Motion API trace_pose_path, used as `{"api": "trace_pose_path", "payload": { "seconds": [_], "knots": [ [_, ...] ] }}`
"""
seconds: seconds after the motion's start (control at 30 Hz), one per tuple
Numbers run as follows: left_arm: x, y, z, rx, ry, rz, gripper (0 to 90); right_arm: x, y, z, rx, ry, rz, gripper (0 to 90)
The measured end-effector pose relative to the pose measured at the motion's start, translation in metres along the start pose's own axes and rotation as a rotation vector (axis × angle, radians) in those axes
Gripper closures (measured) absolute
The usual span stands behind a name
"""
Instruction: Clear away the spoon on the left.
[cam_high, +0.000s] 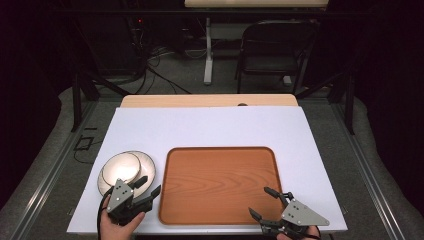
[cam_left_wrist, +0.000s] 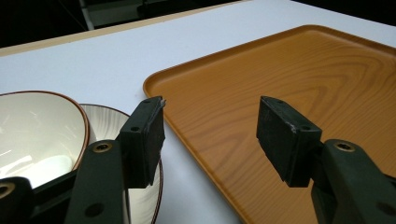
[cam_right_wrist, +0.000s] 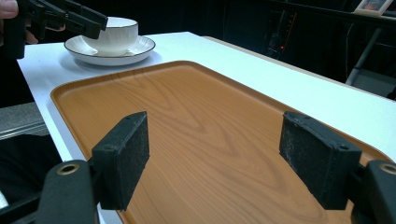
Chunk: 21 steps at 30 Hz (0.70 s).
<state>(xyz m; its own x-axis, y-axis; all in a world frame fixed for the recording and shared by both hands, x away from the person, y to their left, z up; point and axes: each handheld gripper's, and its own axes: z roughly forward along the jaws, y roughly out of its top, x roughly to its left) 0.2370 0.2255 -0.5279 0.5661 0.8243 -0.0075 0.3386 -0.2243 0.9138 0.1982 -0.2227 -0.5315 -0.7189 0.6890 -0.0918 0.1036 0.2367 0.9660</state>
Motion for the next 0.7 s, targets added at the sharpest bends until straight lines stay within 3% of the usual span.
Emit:
{"api": "trace_pose_path", "payload": {
  "seconds": [0.47, 0.7],
  "knots": [
    [0.001, 0.002, -0.008, 0.005, -0.008, -0.023, 51.5, 0.0, 0.0, 0.0, -0.002, 0.001, 0.002, 24.0],
    [0.001, 0.004, -0.011, 0.018, 0.031, -0.024, 57.8, 0.001, 0.0, 0.001, 0.001, 0.002, -0.003, 24.0]
  ]
}}
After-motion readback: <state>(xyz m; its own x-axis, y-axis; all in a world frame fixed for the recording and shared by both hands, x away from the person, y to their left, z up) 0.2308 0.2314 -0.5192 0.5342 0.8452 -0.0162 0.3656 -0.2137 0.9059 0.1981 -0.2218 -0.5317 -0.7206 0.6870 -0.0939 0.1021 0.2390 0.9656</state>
